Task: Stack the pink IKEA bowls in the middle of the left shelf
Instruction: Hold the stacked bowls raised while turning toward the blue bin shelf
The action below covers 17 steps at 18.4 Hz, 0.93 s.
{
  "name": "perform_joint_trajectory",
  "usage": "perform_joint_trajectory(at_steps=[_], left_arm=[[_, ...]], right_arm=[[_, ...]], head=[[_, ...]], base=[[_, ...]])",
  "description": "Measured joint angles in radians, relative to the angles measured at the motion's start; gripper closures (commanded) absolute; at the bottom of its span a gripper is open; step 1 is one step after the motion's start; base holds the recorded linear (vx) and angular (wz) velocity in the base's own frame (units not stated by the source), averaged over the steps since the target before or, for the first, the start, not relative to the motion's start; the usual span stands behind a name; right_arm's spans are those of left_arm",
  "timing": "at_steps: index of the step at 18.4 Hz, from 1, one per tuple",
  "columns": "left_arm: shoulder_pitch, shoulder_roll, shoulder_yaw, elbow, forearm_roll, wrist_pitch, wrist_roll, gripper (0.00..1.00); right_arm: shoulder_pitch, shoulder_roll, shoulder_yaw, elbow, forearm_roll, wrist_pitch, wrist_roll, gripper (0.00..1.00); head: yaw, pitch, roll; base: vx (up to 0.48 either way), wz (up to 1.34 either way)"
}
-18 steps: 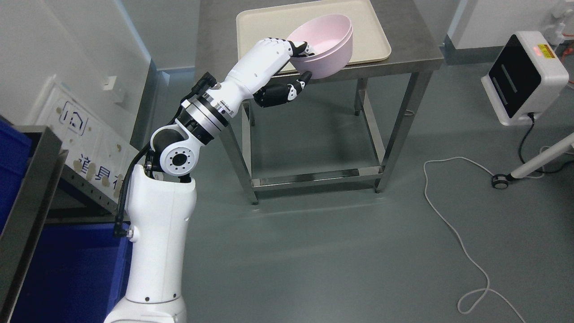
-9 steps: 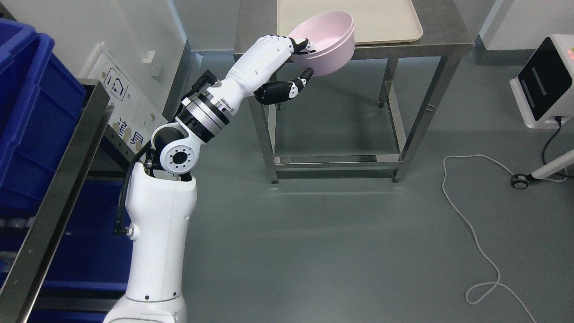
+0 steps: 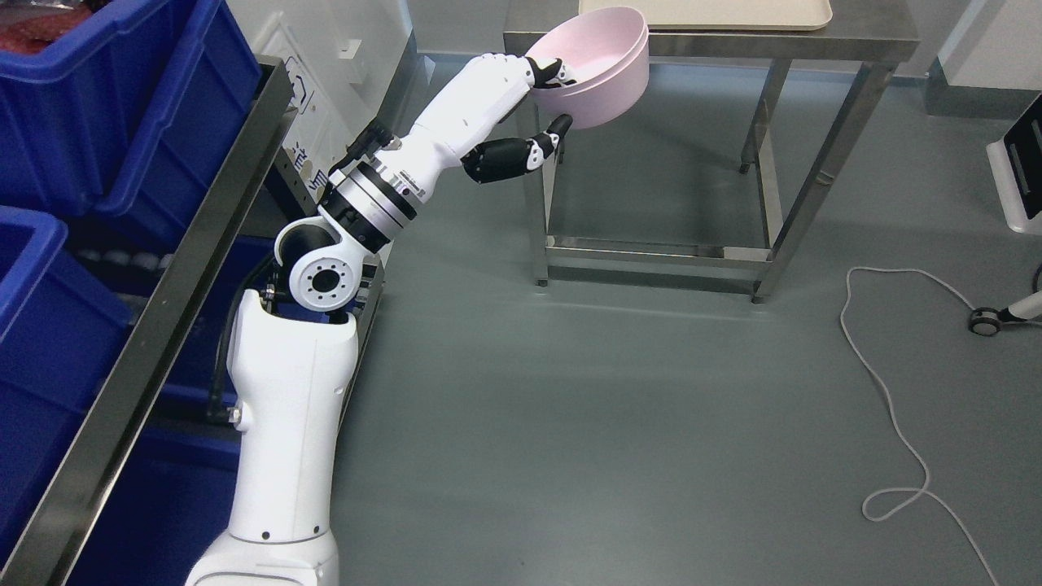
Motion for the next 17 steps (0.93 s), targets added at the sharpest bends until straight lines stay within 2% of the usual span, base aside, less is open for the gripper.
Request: perform_joint_trajectory(at_steps=[10,17], left_arm=[[-0.001,0.000,-0.001,0.000,0.008,0.003,0.001,0.96],[-0.002,0.000,-0.005,-0.003,0.020,-0.009,0.003,0.96]], right_arm=[[0.000,0.000,0.000,0.000,0.000,0.000,0.000,0.00],[0.000,0.000,0.000,0.000,0.000,0.000,0.003,0.00]], head=[[0.0000,0.000,0.000],[0.0000,0.000,0.000]], base=[[-0.228,0.27],[-0.030,0.08]])
